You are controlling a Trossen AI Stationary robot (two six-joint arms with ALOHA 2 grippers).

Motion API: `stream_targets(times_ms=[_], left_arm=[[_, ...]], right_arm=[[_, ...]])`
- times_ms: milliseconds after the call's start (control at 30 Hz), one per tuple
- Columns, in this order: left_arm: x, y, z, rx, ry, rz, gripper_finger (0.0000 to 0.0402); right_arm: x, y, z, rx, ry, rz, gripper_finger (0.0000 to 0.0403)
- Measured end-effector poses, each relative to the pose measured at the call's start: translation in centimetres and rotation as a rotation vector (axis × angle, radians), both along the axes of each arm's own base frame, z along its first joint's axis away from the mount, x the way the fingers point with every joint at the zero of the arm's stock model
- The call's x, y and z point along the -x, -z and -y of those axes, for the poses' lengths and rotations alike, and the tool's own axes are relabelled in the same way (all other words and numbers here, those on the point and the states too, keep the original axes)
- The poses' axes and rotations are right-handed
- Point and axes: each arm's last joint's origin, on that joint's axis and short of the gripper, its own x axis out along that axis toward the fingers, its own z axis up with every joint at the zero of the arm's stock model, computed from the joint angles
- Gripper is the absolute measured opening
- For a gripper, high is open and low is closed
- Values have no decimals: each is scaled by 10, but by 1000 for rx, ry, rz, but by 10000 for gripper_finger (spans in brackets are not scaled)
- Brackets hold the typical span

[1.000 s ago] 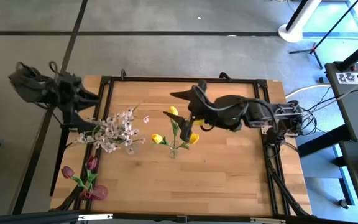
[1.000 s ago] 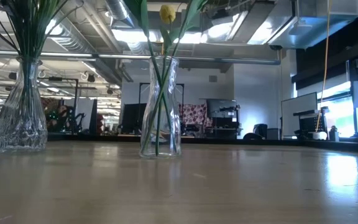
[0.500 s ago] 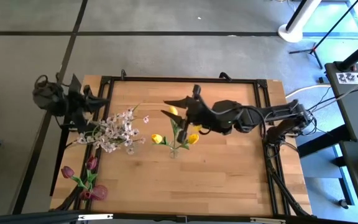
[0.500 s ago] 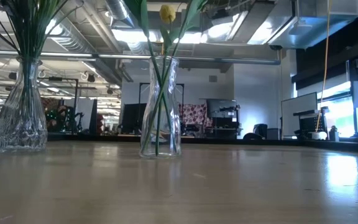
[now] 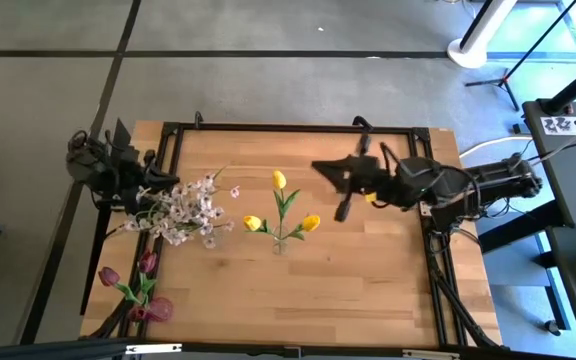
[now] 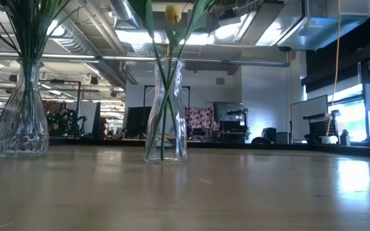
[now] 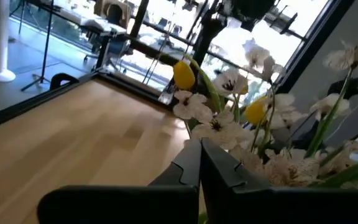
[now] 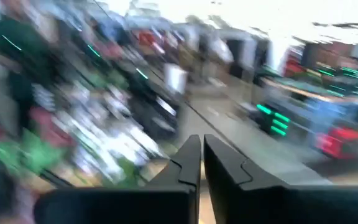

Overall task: Sort flowers into vase by color
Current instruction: Return to Home Position

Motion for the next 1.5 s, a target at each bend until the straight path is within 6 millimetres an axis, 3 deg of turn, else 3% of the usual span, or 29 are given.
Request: stream_targets(times_ms=[167,300,467,667,933,1233,1500], left_arm=[[0,25,-1,6,-41,14,0],[-14,43,12,4,-27,7,0],[-25,50,21,-4,-23,84,0],[-31,53,25,-24,5,134,0],[-35,42,21,-92,-7,251,0],[-50,40,15,-129,-46,353,0],[-67,48,3,-137,-90,279,0]], right_arm=[[24,16,12,131,232,-304,15],[29,25,16,37,351,-345,12],[33,30,19,20,254,-355,14],[57,46,24,-32,159,-226,14],[86,89,30,-62,141,-110,14],[108,138,53,-109,95,15,14],[131,180,64,-77,102,144,14]])
